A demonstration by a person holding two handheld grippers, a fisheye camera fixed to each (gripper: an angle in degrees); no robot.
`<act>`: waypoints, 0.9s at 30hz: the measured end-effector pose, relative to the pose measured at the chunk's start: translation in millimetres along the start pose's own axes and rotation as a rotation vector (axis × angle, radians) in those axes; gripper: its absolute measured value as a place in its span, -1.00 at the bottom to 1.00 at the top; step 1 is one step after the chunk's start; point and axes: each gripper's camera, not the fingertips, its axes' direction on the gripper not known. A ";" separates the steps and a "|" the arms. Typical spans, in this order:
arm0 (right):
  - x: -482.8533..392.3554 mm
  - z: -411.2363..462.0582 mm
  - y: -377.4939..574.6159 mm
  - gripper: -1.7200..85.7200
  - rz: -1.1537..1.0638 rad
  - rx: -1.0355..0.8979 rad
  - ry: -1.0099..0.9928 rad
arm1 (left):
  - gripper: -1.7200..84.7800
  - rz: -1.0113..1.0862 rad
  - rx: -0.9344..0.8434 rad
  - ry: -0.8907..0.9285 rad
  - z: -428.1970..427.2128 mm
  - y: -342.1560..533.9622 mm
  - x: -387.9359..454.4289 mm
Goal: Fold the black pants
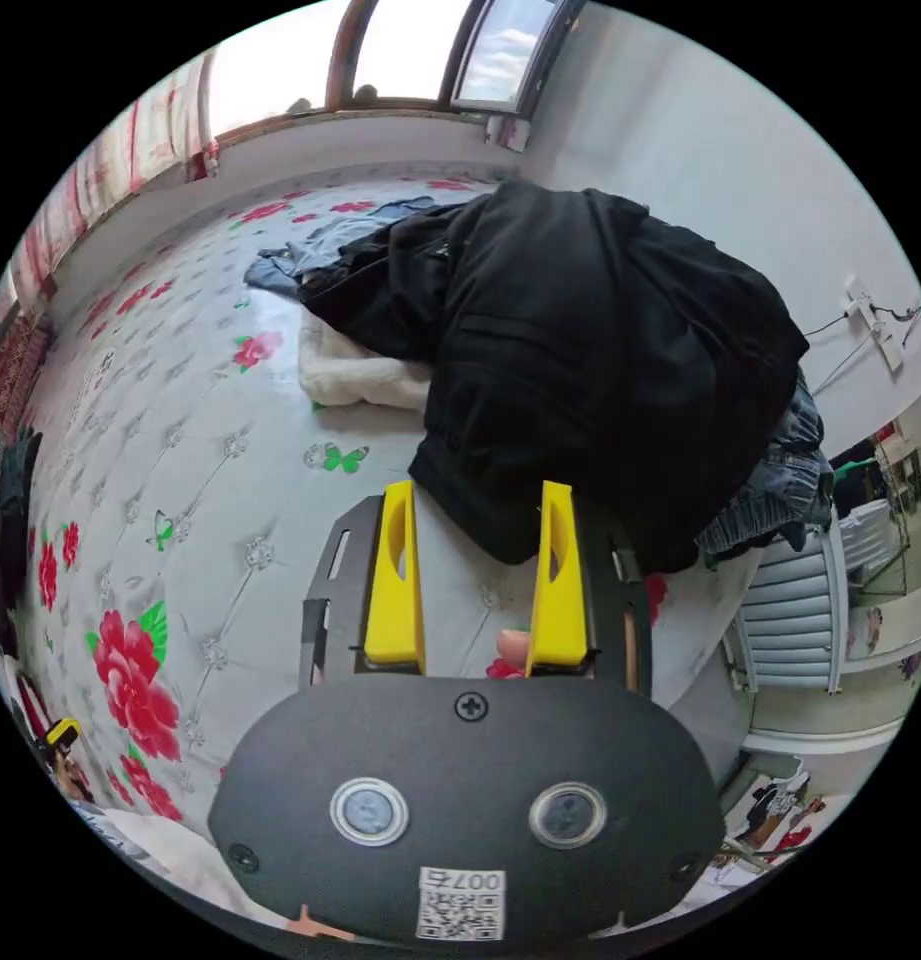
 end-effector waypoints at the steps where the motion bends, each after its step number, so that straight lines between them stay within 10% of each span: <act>1: 8.6 16.7 -7.9 -0.67 0.025 -0.061 -0.010 | -0.85 -0.007 0.004 -0.009 -0.9 -2.4 1.6; 15: -62.8 -17.0 25.4 -0.85 -0.257 0.027 -0.500 | -0.89 -0.013 0.033 -0.092 -16.3 -22.2 4.7; 27: -357.9 -118.2 238.6 -0.86 -0.955 -0.239 -1.183 | -0.85 -0.110 0.284 0.624 -67.5 65.7 -70.3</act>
